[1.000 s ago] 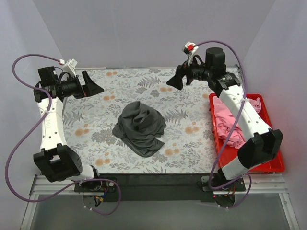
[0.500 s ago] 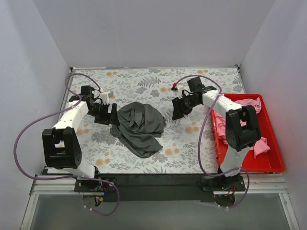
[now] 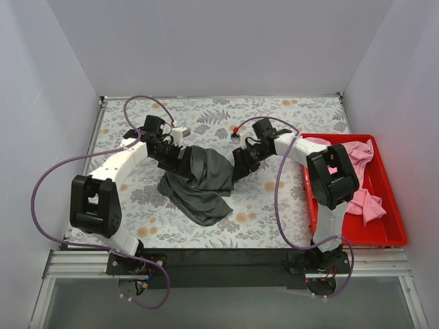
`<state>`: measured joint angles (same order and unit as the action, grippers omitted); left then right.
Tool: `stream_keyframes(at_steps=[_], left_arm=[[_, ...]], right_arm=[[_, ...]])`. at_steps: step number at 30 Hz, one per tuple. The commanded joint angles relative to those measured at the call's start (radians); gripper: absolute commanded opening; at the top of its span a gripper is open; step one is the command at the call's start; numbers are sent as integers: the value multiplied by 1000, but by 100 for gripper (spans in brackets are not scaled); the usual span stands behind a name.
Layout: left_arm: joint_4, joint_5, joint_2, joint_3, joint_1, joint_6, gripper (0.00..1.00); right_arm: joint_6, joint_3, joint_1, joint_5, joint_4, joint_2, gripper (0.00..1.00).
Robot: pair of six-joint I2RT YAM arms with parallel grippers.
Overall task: Fold and stack the t-shirts
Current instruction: Flatten the tshirt out
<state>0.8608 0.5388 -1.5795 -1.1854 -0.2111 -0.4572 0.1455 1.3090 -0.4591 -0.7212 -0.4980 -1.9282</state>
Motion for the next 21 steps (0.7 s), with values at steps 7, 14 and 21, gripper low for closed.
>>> stream_keyframes(at_steps=[7,14,21], left_arm=[[-114,3,-172,-132,-103,-103,75],[-94,-75,-257,-232,-102,-123,15],[-25,-95,-247,-520,28,-127,0]], right_arm=[[-26,27,-26,-139,33,-81,57],[-20,97,-20,-141,29,-111,12],[-20,211,150,-130,29,21,1]])
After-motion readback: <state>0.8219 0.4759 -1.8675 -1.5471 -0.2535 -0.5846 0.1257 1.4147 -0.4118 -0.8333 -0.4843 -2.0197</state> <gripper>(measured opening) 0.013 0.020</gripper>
